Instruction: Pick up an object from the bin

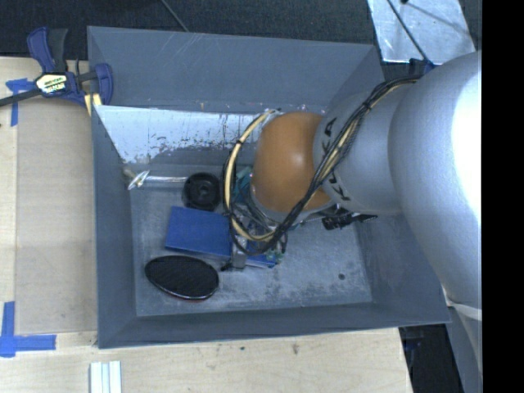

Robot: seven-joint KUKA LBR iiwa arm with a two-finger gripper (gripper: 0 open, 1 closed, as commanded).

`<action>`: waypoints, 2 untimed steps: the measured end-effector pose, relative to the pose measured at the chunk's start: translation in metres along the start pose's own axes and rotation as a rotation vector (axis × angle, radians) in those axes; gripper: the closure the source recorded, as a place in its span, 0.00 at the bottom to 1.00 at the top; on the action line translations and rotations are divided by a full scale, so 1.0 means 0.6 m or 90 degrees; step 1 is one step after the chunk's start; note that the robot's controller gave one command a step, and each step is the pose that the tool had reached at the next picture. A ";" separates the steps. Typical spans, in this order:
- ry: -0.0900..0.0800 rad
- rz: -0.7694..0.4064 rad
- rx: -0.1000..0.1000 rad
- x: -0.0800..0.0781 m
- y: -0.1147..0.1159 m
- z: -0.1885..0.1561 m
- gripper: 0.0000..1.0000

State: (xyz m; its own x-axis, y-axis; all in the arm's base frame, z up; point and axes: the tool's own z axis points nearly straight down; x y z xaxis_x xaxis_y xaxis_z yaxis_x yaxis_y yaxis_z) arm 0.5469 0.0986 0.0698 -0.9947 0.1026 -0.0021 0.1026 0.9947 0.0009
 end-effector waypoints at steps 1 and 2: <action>0.000 0.000 0.000 0.000 0.000 -0.001 1.00; 0.004 0.000 0.001 0.003 -0.001 -0.011 1.00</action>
Offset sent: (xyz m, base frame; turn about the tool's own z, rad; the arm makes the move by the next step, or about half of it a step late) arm 0.0000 -0.0001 0.0715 0.0000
